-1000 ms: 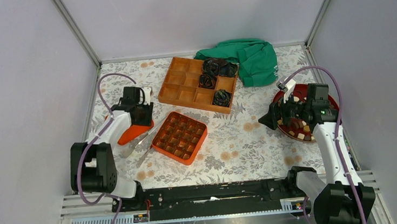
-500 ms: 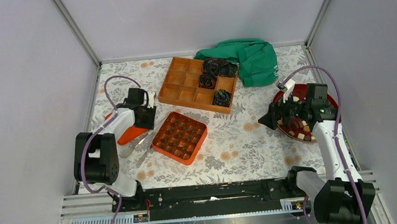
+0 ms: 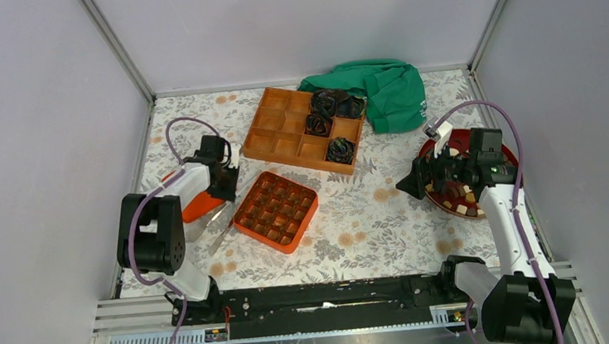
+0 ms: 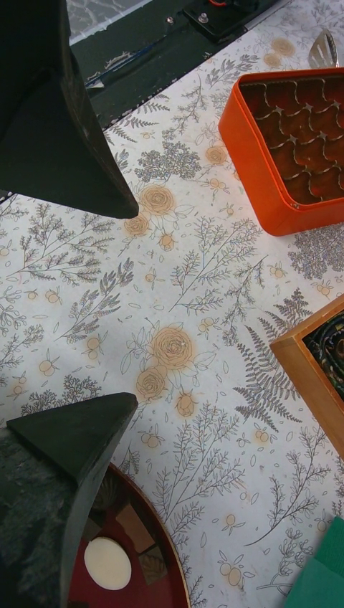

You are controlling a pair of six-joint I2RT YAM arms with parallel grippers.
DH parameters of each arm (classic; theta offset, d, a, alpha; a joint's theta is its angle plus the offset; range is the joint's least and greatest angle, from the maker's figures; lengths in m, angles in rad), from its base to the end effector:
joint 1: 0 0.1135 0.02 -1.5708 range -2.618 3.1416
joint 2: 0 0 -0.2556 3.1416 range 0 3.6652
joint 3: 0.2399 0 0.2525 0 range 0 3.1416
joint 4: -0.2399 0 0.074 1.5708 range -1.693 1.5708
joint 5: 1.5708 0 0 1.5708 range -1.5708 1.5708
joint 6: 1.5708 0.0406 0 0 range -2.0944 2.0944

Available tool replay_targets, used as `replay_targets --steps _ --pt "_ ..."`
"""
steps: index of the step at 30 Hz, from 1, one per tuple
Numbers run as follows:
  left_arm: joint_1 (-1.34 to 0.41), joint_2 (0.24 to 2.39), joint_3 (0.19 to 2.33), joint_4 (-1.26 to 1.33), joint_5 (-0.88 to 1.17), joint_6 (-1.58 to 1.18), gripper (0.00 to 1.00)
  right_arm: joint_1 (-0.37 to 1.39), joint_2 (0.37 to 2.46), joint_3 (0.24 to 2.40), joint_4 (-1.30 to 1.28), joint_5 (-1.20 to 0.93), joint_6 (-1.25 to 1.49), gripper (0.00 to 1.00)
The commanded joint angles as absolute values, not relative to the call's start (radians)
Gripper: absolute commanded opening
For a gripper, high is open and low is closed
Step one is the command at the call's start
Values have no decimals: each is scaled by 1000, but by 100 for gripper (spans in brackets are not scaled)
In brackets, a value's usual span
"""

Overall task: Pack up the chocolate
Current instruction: Pick up the clamp at the center of the board.

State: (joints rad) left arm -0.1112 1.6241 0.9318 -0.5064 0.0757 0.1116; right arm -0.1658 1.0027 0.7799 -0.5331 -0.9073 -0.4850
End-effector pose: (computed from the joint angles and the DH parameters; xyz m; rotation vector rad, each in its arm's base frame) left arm 0.3001 -0.0366 0.1517 0.3273 2.7483 -0.1047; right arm 0.2094 -0.0026 0.2654 -0.7428 1.9323 0.6564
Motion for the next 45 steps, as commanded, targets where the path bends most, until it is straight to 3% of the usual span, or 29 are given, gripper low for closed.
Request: replay_targets --steps 1,6,17,20,24,29,34,38,41,45 --pt "-120 1629 945 -529 100 130 20 -167 1008 790 -531 -926 -494 100" --pt "-119 1601 953 -540 86 113 1 -167 1004 788 -535 -926 -494 100" --pt "-130 1406 964 -538 126 104 0 -167 986 797 -582 -1007 -590 100" --pt "-187 1330 976 -531 213 110 0 -167 953 816 -679 -1103 -827 100" --pt "-312 1245 1001 -489 386 81 0 -167 935 878 -1073 -1220 -1554 100" --pt "-547 1195 1015 -324 384 -173 0 -163 1028 1025 -1447 -1316 -1924 100" --pt "-661 1302 998 -38 682 -505 0 -119 985 1089 -1426 -1274 -1907 100" --pt "-686 1492 1119 -137 846 -568 0 -58 982 1195 -1360 -1196 -1724 100" --pt "-695 1615 1155 -65 990 -767 0 -13 965 1203 -1311 -1181 -1629 98" --pt "-722 1714 1069 482 1138 -1241 0 50 903 1125 -1066 -1078 -1418 95"
